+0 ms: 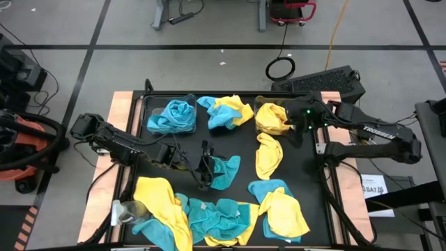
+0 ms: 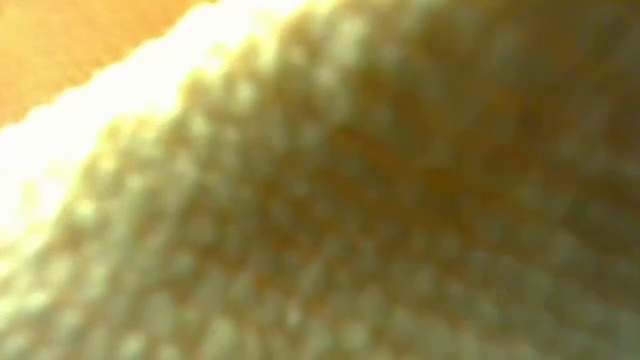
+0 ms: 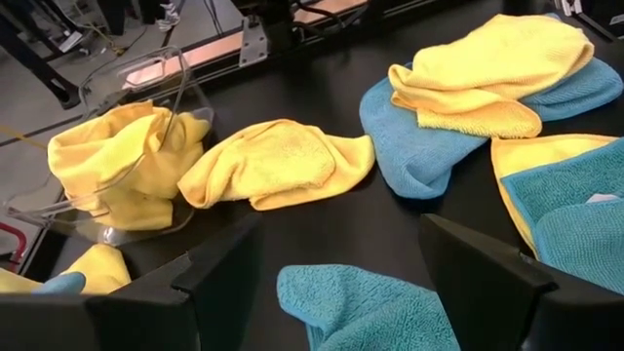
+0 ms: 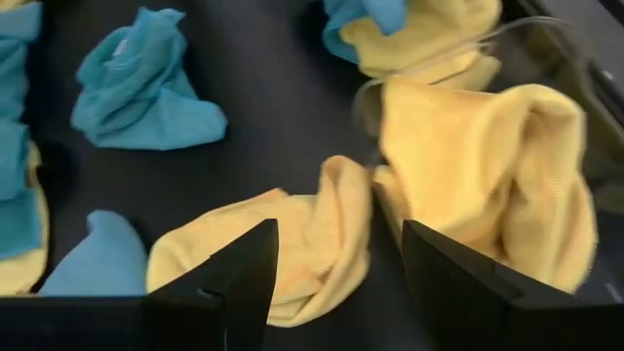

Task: Sort microfiber towel by color & place in baskets
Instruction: Put the blue microfiber cloth into the left transparent bin

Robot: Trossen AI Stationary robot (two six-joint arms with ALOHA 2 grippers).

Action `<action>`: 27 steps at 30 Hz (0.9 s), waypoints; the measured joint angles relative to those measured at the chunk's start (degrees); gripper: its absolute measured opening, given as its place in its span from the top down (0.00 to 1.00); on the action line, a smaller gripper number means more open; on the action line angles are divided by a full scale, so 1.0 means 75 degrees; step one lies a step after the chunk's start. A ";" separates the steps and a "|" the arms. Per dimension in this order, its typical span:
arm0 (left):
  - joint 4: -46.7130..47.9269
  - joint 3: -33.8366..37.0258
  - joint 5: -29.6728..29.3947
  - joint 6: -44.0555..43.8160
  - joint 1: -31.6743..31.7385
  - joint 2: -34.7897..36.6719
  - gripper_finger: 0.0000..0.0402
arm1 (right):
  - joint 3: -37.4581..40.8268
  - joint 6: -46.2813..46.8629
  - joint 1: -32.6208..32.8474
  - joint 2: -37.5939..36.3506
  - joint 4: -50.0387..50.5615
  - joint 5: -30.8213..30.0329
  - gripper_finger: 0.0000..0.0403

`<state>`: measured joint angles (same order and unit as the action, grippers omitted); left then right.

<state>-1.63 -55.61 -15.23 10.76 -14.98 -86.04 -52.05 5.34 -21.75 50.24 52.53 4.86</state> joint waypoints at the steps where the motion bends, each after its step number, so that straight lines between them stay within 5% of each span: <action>1: 0.0010 0.0000 -0.0002 0.0000 0.0000 0.0000 0.30 | 0.0000 0.0005 0.0132 0.0000 -0.0007 0.0007 0.48; 14: 0.0184 0.0000 -0.0002 -0.0184 0.0003 0.0000 0.30 | -0.0003 0.0403 0.2096 0.0132 -0.1429 0.0402 0.48; 27: 0.0671 0.0000 -0.0002 -0.0315 0.0000 0.0000 0.30 | -0.0003 0.0068 0.3762 0.1910 -0.3589 0.0396 0.48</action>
<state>3.40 -55.61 -15.25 8.40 -14.98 -86.04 -52.07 5.85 6.47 64.56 25.61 7.84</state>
